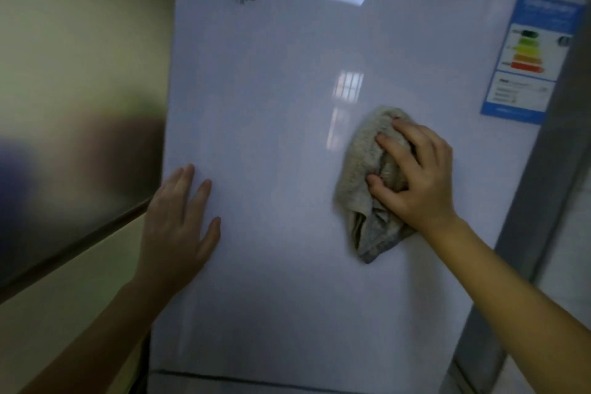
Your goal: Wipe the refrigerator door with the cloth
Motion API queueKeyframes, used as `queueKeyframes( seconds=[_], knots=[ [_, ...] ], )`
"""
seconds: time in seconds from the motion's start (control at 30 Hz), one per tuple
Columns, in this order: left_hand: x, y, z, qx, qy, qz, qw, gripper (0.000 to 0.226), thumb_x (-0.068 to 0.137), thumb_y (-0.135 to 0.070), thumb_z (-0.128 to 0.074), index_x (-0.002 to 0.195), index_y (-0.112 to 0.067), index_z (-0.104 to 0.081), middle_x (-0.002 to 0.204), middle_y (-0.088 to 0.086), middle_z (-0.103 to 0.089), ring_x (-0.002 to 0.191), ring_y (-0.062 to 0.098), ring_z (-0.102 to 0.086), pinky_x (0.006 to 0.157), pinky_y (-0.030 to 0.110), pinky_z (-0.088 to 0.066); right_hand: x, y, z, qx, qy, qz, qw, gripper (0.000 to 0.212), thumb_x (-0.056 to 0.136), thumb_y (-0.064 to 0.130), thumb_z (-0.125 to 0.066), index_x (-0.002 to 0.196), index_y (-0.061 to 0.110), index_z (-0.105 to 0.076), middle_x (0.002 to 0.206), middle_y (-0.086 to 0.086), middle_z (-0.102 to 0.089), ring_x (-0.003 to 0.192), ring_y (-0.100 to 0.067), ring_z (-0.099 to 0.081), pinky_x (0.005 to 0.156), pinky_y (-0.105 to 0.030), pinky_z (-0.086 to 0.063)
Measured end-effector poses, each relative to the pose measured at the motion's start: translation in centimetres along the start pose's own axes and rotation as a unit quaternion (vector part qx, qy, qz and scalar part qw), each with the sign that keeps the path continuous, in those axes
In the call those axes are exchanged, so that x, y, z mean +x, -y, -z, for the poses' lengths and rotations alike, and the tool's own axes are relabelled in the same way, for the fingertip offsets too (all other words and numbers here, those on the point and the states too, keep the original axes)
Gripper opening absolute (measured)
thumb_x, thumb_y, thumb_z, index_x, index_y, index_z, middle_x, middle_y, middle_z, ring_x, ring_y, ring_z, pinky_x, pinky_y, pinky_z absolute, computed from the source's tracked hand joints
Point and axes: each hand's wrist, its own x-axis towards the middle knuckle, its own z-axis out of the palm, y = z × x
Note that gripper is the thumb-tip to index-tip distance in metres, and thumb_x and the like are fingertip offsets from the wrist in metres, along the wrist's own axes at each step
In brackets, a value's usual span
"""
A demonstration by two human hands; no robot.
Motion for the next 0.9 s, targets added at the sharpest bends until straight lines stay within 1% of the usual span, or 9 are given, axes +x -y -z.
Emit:
queueKeyframes(
  seconds=[0.13,0.17,0.23,0.3,0.43,0.53,0.63,0.77,0.9],
  knots=[
    [0.8,-1.9,-0.2,-0.01,-0.001,0.004,1.0,0.062,0.098,-0.037,-0.048,0.144,0.003,-0.048,0.156,0.03,-0.036,0.143,0.048,-0.036,0.119,0.054,-0.027,-4.2,-5.3,3.5,-0.04,0.014,-0.046,0.998,0.055,0.092,0.042,-0.067,0.136,0.011,-0.057,0.146,-0.02,-0.05,0.129,-0.039,-0.048,0.112,-0.041,-0.033],
    [0.9,-2.3,-0.2,-0.012,0.004,0.009,1.0,0.063,0.097,-0.039,-0.047,0.145,0.002,-0.047,0.156,0.03,-0.036,0.144,0.048,-0.035,0.119,0.055,-0.026,-5.1,-6.4,4.2,-0.048,0.017,-0.057,0.997,0.056,0.091,0.042,-0.066,0.137,0.011,-0.055,0.147,-0.019,-0.049,0.129,-0.04,-0.047,0.112,-0.043,-0.033],
    [1.1,-2.7,-0.2,-0.012,0.01,0.017,1.0,0.064,0.097,-0.04,-0.046,0.146,0.002,-0.046,0.157,0.03,-0.034,0.145,0.048,-0.034,0.12,0.055,-0.024,-6.8,-8.0,5.3,-0.061,0.02,-0.082,0.995,0.058,0.091,0.042,-0.065,0.138,0.012,-0.053,0.148,-0.019,-0.045,0.129,-0.04,-0.045,0.11,-0.05,-0.036],
    [1.1,-2.9,-0.3,-0.009,0.005,0.018,1.0,0.063,0.097,-0.039,-0.046,0.146,0.002,-0.046,0.157,0.031,-0.034,0.144,0.049,-0.034,0.12,0.054,-0.024,-8.0,-8.6,5.9,-0.066,0.02,-0.102,0.992,0.059,0.09,0.043,-0.064,0.14,0.013,-0.05,0.149,-0.019,-0.043,0.129,-0.04,-0.042,0.109,-0.054,-0.038],
    [1.1,-2.8,-0.3,-0.005,-0.003,0.009,1.0,0.061,0.098,-0.036,-0.047,0.145,0.002,-0.047,0.156,0.032,-0.035,0.144,0.05,-0.035,0.118,0.055,-0.026,-7.9,-7.6,5.3,-0.056,0.002,-0.126,0.991,0.057,0.09,0.043,-0.065,0.137,0.011,-0.054,0.148,-0.017,-0.043,0.13,-0.039,-0.041,0.109,-0.054,-0.038],
    [0.9,-2.5,-0.1,-0.005,-0.001,0.005,1.0,0.06,0.098,-0.036,-0.047,0.145,0.001,-0.047,0.156,0.03,-0.036,0.144,0.049,-0.035,0.117,0.056,-0.029,-6.8,-5.7,4.1,-0.039,-0.007,-0.129,0.991,0.057,0.09,0.044,-0.065,0.136,0.012,-0.055,0.147,-0.018,-0.045,0.132,-0.038,-0.041,0.111,-0.049,-0.035],
    [0.7,-2.1,0.0,-0.01,-0.003,-0.005,1.0,0.058,0.098,-0.034,-0.049,0.144,0.001,-0.049,0.156,0.029,-0.037,0.143,0.048,-0.038,0.116,0.055,-0.031,-5.2,-2.5,2.2,-0.015,-0.006,-0.108,0.994,0.056,0.089,0.042,-0.069,0.136,0.013,-0.057,0.145,-0.019,-0.05,0.132,-0.037,-0.043,0.114,-0.041,-0.03],
    [-0.4,-1.1,0.4,-0.013,0.012,0.002,1.0,0.057,0.098,-0.034,-0.049,0.144,0.001,-0.05,0.157,0.028,-0.037,0.143,0.046,-0.038,0.116,0.052,-0.032,-1.6,3.6,-1.5,0.026,-0.004,-0.071,0.997,0.052,0.087,0.037,-0.075,0.132,0.014,-0.064,0.144,-0.016,-0.055,0.132,-0.034,-0.047,0.11,-0.044,-0.036],
    [-3.2,0.2,0.6,-0.007,0.03,0.011,0.999,0.057,0.099,-0.036,-0.048,0.144,-0.001,-0.05,0.156,0.028,-0.038,0.143,0.045,-0.04,0.114,0.052,-0.034,2.0,11.1,-5.6,0.08,0.022,-0.036,0.996,0.05,0.087,0.037,-0.074,0.132,0.016,-0.067,0.146,-0.012,-0.056,0.133,-0.036,-0.051,0.108,-0.047,-0.039]
  ],
)
